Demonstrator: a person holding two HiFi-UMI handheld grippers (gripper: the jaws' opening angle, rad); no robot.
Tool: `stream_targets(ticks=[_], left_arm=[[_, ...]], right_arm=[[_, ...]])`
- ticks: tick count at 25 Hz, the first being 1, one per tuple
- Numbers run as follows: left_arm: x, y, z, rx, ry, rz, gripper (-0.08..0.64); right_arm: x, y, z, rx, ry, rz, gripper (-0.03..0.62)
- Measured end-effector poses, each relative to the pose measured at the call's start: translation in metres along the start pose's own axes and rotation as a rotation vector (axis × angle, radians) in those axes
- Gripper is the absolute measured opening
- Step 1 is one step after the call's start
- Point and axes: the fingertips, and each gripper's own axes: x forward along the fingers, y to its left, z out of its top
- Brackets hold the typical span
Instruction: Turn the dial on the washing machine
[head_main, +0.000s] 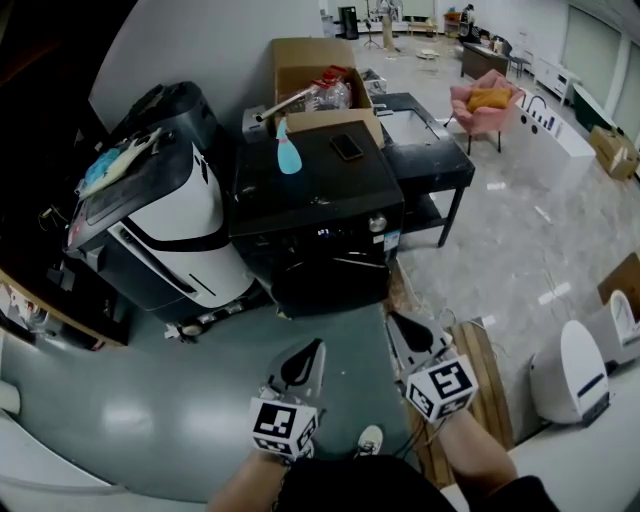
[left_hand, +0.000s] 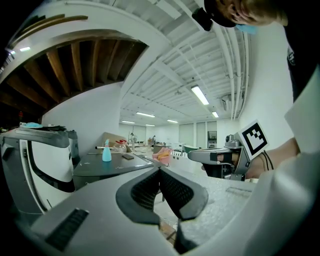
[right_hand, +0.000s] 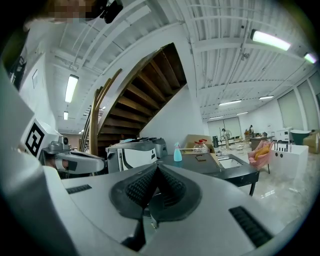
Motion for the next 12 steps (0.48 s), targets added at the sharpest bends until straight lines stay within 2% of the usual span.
stream_targets(ticks=[5,12], left_arm=[[-0.032,0.03,-0.007,-0.013,-0.003,0.026,0.005],[-0.08,0.083,-0.012,-0.028,-0.022,0.024,0.005]], right_arm=[[0.017,0.04,-0.009,0.003,0.0,0.027,-0.005],[0.039,0.106,-0.01,-0.005,0.002,0.013,-0.005]])
